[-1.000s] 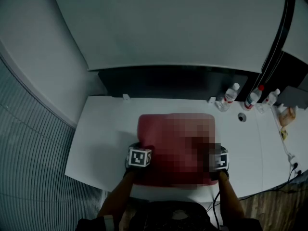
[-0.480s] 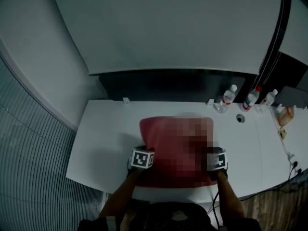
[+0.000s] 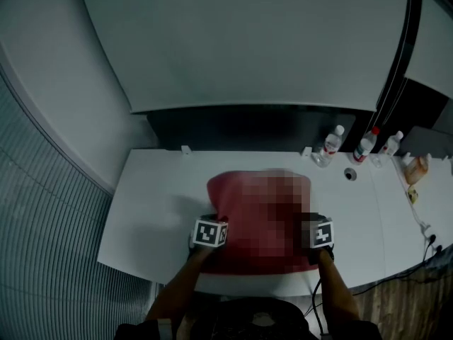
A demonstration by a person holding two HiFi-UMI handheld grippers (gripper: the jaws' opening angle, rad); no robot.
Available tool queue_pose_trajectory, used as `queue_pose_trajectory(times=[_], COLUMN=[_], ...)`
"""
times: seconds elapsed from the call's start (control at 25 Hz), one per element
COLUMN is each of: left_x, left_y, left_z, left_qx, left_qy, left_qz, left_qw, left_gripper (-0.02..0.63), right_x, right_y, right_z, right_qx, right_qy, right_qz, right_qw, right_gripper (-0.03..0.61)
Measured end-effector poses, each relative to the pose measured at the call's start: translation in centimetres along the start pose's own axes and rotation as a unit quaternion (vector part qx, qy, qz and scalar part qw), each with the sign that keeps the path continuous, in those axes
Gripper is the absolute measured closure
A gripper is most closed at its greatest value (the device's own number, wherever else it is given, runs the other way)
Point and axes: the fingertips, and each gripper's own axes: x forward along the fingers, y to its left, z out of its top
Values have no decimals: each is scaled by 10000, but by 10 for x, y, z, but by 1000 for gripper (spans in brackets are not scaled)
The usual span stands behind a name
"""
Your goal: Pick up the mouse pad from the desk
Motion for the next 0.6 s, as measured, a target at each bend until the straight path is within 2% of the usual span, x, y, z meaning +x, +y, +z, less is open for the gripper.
queue_pose_trajectory(times=[0.28,0.6], left_x=[-11,-27], left_y=[-10,-18], left_z=[9,19], left_qx=[47,91], left_qy=[-160,-418], left_qz=[-106,-192], left_qw=[9998,9989], left_gripper=[546,552], right_x=[-15,-35], right_y=[9,17], right_z=[10,22], right_qx=[85,40], right_qy=[-163,-354], right_qz=[52,-111], right_qw=[9998,9993], right_gripper=[488,490])
